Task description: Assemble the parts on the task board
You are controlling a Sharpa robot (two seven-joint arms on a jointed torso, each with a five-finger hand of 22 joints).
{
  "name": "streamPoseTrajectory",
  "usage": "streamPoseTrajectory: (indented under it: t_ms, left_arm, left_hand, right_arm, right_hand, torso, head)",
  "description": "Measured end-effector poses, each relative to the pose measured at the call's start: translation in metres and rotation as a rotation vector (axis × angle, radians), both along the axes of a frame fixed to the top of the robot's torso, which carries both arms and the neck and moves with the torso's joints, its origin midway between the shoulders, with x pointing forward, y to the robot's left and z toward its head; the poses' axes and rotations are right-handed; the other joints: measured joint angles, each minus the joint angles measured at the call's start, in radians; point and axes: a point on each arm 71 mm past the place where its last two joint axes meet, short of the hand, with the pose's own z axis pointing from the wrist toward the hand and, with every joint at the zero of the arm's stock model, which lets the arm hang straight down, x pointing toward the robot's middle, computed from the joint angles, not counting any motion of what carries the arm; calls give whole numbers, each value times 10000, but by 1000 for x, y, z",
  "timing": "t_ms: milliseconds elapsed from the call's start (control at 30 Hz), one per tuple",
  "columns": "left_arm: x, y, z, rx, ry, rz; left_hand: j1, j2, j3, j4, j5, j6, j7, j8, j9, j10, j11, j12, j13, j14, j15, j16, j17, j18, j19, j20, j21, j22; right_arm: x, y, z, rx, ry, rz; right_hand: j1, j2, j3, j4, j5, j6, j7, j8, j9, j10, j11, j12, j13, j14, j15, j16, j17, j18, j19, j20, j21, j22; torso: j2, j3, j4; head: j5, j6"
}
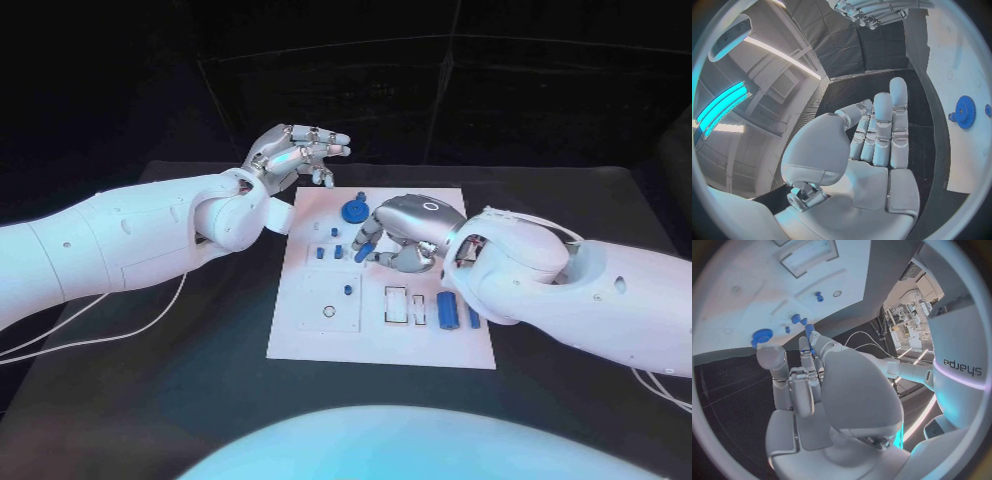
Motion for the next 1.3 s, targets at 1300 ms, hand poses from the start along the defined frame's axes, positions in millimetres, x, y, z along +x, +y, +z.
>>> streamPoseTrajectory:
  t_ms: [1300]
  left_arm:
    - [2,-5,0,-24,-7,-78]
  left_hand:
    - [0,0,0,0,0,0,0,39,0,-71,0,39,0,0,0,0,-8,0,-33,33,-37,2]
  right_arm:
    - [-21,54,-52,-1528,1118,1743]
  right_hand:
    - [-419,-133,158,-80,209,28,31,-65,-5,35,36,-82,1,0,1,0,-2,-1,-1,0,-1,-32]
  torso:
    - [-8,7,-12]
  head:
    - [322,-156]
